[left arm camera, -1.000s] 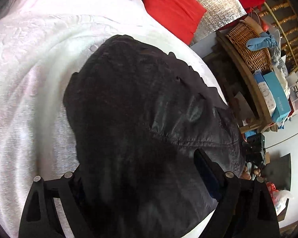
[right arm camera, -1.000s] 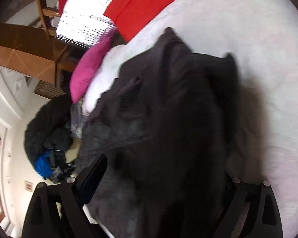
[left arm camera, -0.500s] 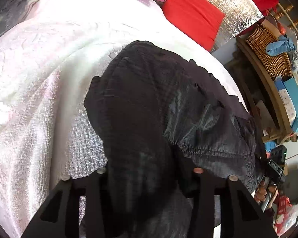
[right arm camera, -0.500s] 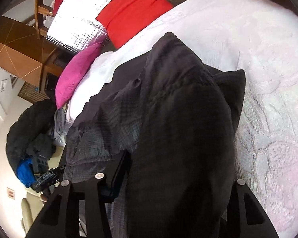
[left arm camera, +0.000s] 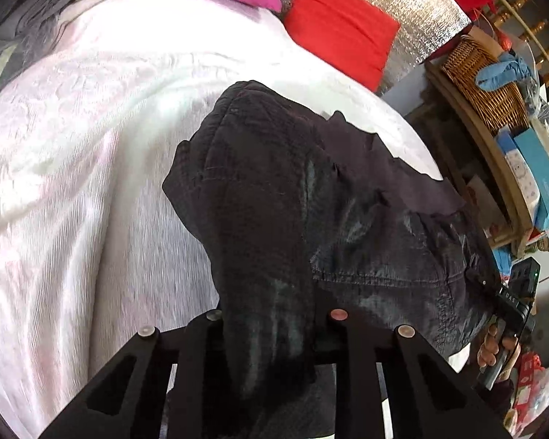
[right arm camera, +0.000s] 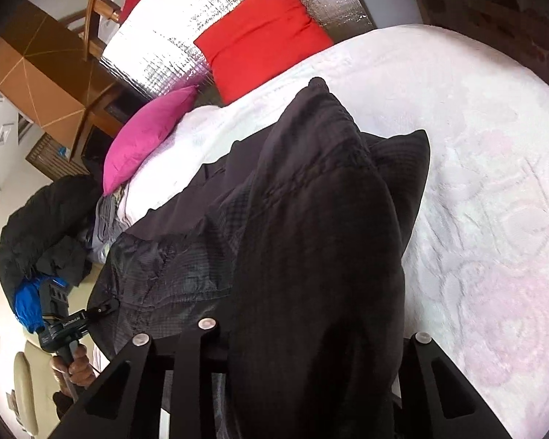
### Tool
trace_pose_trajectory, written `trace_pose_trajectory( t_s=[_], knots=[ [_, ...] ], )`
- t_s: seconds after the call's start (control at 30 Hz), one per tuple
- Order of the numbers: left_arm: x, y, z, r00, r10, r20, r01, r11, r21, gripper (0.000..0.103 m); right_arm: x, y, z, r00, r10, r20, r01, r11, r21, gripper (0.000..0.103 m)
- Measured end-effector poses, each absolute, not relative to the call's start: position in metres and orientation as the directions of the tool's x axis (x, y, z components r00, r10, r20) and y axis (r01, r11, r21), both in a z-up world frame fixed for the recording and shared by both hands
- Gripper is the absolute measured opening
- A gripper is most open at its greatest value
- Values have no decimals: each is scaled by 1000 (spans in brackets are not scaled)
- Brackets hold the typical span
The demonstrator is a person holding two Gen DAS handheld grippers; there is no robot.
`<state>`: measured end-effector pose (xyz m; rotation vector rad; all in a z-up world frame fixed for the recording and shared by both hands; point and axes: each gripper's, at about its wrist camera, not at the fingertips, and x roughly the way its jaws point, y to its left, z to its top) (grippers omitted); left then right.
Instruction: Fold large clothes
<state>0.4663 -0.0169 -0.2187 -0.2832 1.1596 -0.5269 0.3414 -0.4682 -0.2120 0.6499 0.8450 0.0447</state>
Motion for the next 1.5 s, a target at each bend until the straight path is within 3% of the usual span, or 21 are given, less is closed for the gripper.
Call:
trace_pose_trajectory(
  t_s=[0.2,0.3,0.33,0.43,0.5,0.63,0.73,0.83,0.97,1.1,1.17,1.4,1.5],
  knots=[
    [444,-13,-230,261,-538,-802,232,841,-489,25,309,-473,-210,664,296,-686,209,808,551,35],
    [447,-19,-242,250,-494,-833,234,865,-443,40,301,-479,-224,648,310,-695,227,793,566,35],
    [449,-22,-244,251,-480,-840,232,873,-430,43,304,-482,-232,636,319,-703,238,786,571,37],
    [448,-34,-240,297,-401,-867,251,908,-335,58,312,-492,-253,603,336,-724,286,756,589,60],
    [443,-42,-234,348,-323,-880,235,939,-251,65,310,-499,-256,601,344,-722,318,725,611,63],
    [410,-50,-211,499,-157,-852,212,976,-56,66,292,-501,-239,619,250,-745,377,737,561,74],
    [377,-51,-189,615,-76,-785,177,983,44,71,270,-498,-219,630,144,-763,403,780,479,74],
    [355,-55,-173,673,-55,-738,150,987,63,72,246,-496,-204,641,14,-767,456,797,396,74],
    [335,-46,-162,728,-27,-685,130,987,99,72,215,-488,-175,726,-94,-681,460,803,380,74],
    [329,-50,-160,739,-44,-672,129,989,78,72,215,-449,-154,793,-78,-604,340,879,333,73],
    [326,-47,-160,744,-39,-667,121,990,77,72,220,-436,-154,794,-27,-607,293,892,344,63],
    [329,-45,-171,728,-35,-684,118,990,74,72,260,-429,-207,615,58,-786,334,884,327,63],
    [334,-43,-178,714,-26,-699,105,992,70,72,264,-430,-212,599,54,-799,338,887,313,62]
  ],
)
